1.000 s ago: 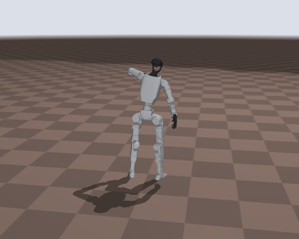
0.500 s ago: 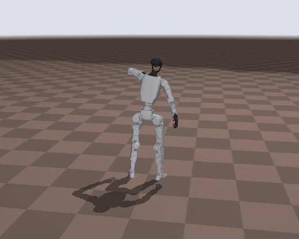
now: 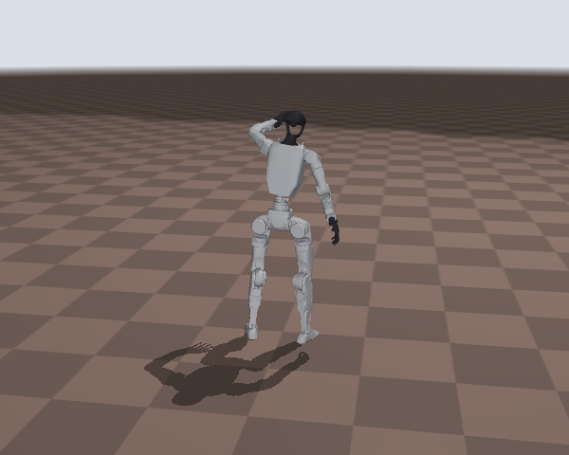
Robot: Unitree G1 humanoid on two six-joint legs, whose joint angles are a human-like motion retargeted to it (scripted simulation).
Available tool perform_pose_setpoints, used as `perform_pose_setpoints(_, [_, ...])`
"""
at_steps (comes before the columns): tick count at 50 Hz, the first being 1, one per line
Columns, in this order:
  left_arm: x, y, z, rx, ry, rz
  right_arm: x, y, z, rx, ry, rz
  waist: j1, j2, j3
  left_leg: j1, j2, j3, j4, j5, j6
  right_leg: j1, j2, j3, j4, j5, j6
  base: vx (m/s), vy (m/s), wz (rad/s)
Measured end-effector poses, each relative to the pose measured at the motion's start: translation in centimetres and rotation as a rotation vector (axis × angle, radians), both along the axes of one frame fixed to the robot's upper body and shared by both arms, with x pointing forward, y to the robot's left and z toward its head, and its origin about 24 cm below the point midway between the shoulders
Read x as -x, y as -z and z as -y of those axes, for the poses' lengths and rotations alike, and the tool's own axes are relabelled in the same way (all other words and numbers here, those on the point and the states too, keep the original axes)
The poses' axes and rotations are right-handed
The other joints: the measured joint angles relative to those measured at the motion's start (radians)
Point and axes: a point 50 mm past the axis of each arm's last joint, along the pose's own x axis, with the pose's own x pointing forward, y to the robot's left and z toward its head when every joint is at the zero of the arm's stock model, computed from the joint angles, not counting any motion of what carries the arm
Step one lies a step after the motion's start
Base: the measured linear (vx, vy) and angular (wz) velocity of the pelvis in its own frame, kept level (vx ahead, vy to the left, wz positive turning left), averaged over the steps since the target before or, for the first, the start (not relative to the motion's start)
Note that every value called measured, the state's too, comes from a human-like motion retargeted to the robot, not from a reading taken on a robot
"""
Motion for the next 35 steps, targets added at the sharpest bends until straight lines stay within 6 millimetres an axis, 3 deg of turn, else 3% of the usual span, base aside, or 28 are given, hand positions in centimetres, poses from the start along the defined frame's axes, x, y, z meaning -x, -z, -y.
perform_pose_setpoints(3, [-0.5, 3.9, 0.6, 0.054, 0.117, -0.467, 0.0, 0.0, 0.0, -0.014, -0.010, -0.033, 0.013, 0.005, 0.000, 0.006, 0.004, 0.011, -0.003, -0.001, 0.000, -0.002, 0.005, 0.008, 0.002, 0.001, 0.000, 0.00, 0.00, 0.00])
perform_pose_setpoints(8, [1.1, 13.8, 0.1, 0.086, 0.226, -1.413, -0.5, -0.5, 0.6, -0.033, -0.091, -0.104, 0.020, 0.036, -0.001, 0.016, 0.014, 0.038, -0.009, -0.003, -0.004, -0.010, 0.021, 0.027, 0.003, 0.005, 0.000, 0.00, -0.04, -0.22])
perform_pose_setpoints(10, [2.3, 16.4, -0.1, 0.035, 0.228, -1.649, -0.6, -0.7, 0.6, -0.041, -0.112, -0.117, 0.019, 0.044, -0.002, 0.018, 0.018, 0.048, -0.009, -0.004, -0.005, -0.013, 0.027, 0.035, 0.002, 0.008, 0.000, 0.00, -0.04, -0.20])
perform_pose_setpoints(11, [2.6, 16.8, 0.0, 0.016, 0.227, -1.675, -0.7, -0.7, 0.6, -0.044, -0.112, -0.114, 0.019, 0.044, -0.002, 0.019, 0.020, 0.050, -0.009, -0.004, -0.005, -0.014, 0.029, 0.037, 0.002, 0.008, 0.000, 0.00, 0.00, 0.00])
perform_pose_setpoints(13, [2.6, 16.5, 0.1, -0.002, 0.225, -1.637, -0.7, -0.6, 0.4, -0.050, -0.106, -0.105, 0.020, 0.041, -0.006, 0.019, 0.022, 0.054, -0.008, -0.004, -0.004, -0.015, 0.032, 0.040, 0.000, 0.010, 0.000, 0.00, 0.00, 0.00])
perform_pose_setpoints(15, [1.7, 14.6, 0.6, 0.013, 0.229, -1.457, -0.7, -0.6, 0.2, -0.052, -0.091, -0.085, 0.018, 0.035, -0.005, 0.018, 0.021, 0.049, -0.007, -0.003, -0.003, -0.013, 0.031, 0.036, 0.000, 0.008, 0.000, 0.00, 0.00, 0.00])
perform_pose_setpoints(19, [-0.3, 8.1, 1.4, 0.043, 0.210, -0.946, -0.6, -0.4, 0.0, -0.048, -0.078, -0.060, 0.002, 0.025, -0.011, 0.008, 0.018, 0.023, -0.004, 0.000, -0.001, -0.005, 0.023, 0.014, -0.003, 0.004, 0.000, 0.00, 0.01, 0.29])
perform_pose_setpoints(23, [-1.0, 1.6, 1.7, 0.065, 0.129, -0.399, -0.6, -0.2, -0.1, -0.038, -0.046, -0.025, -0.030, 0.016, -0.014, -0.007, 0.012, -0.014, -0.002, 0.004, -0.001, 0.005, 0.011, -0.020, -0.006, 0.000, 0.000, 0.00, 0.03, 0.44])
perform_pose_setpoints(25, [-0.9, -0.7, 1.5, 0.090, 0.080, -0.160, -0.8, -0.2, -0.1, -0.025, -0.021, -0.003, -0.046, 0.013, -0.015, -0.013, 0.008, -0.031, -0.001, 0.006, -0.001, 0.010, 0.005, -0.035, -0.007, -0.001, 0.000, 0.00, 0.03, 0.39])
perform_pose_setpoints(28, [-0.5, -2.1, 1.3, 0.098, 0.030, 0.040, -0.8, -0.2, 0.1, -0.007, 0.012, 0.019, -0.058, 0.014, -0.019, -0.020, 0.006, -0.043, 0.000, 0.007, 0.000, 0.013, 0.001, -0.046, -0.010, -0.001, 0.000, 0.00, 0.01, 0.16])
perform_pose_setpoints(30, [-0.5, -1.7, 1.4, 0.080, 0.036, 0.014, -0.8, -0.3, 0.3, -0.005, 0.028, 0.027, -0.057, 0.019, -0.020, -0.020, 0.006, -0.044, 0.000, 0.007, -0.002, 0.014, 0.001, -0.048, -0.010, 0.000, 0.000, 0.00, 0.00, 0.00])
perform_pose_setpoints(31, [-0.6, -0.9, 1.4, 0.075, 0.057, -0.080, -0.8, -0.4, 0.4, -0.007, 0.031, 0.025, -0.055, 0.024, -0.018, -0.017, 0.007, -0.042, -0.001, 0.007, -0.003, 0.015, 0.002, -0.046, -0.010, 0.000, 0.000, 0.00, 0.00, 0.00])
perform_pose_setpoints(35, [-0.8, 4.3, 0.9, 0.110, 0.176, -0.666, -0.9, -0.6, 0.8, -0.022, 0.009, -0.014, -0.038, 0.046, -0.017, -0.004, 0.012, -0.021, -0.001, 0.004, -0.007, 0.015, 0.009, -0.029, -0.008, 0.001, 0.000, 0.01, -0.02, -0.19])
